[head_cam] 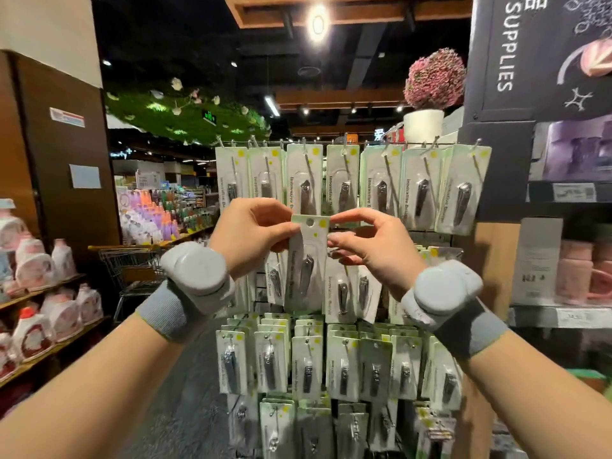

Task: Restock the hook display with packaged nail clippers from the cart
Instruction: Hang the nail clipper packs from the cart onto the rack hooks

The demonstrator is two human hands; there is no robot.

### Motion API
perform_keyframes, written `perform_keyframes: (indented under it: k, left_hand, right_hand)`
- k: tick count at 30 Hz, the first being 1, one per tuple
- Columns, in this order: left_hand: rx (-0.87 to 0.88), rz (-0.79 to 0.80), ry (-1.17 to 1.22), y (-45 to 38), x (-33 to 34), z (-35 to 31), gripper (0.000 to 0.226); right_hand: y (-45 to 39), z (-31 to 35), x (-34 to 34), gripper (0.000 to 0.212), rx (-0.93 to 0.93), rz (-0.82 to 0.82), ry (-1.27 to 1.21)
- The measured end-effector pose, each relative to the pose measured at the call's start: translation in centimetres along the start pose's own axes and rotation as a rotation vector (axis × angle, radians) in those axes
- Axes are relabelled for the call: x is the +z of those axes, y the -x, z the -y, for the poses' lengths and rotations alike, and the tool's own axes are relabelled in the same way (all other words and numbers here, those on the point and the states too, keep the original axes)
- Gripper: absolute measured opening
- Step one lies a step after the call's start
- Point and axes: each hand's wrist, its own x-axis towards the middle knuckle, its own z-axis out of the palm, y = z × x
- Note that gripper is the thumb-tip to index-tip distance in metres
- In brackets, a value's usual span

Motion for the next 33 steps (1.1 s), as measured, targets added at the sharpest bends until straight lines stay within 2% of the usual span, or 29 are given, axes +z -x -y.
perform_keyframes:
  k: [5,9,15,19,27,30,33]
  left_hand:
    - [0.033,0.082,-0.137,0.3,-2.7,3.4,0.01]
    - [0.066,0.162,-0.237,0.3,-4.2,5.1,0.011]
    - [0.181,0.198,-0.35,-0.9,-4.7,5.4,0.006]
    - [0.249,0.206,-0.472,-1.4,-5.4,5.3,0.009]
    - [0.23,0.148,-0.595,-1.9,-7.3,5.0,0.008]
    - [0.207,0.155,-0.569,-2.1,-7.5,5.2,0.01]
    - [0.163,0.164,-0.475,-2.3,-7.5,5.2,0.011]
  right_hand:
    - [-0.8,-1.8,2.8,0.024,-0.066,0.004,0.269]
    - [-1.5,-2.7,3.3,0.028,-0.104,-0.089,0.45]
    - [-1.6,-2.6,3.5,0.02,-0.199,-0.192,0.69]
    - [-1.8,-2.4,3.4,0.02,-0.206,-0.172,0.759]
    - [-2.1,-1.5,4.4,0.019,-0.307,-0.132,0.789]
    - [-2.6,-0.9,5.7,0.011,-0.292,-0.026,0.732]
    - [-3.4,-0.9,6.5,0.016,-0.242,0.098,0.763]
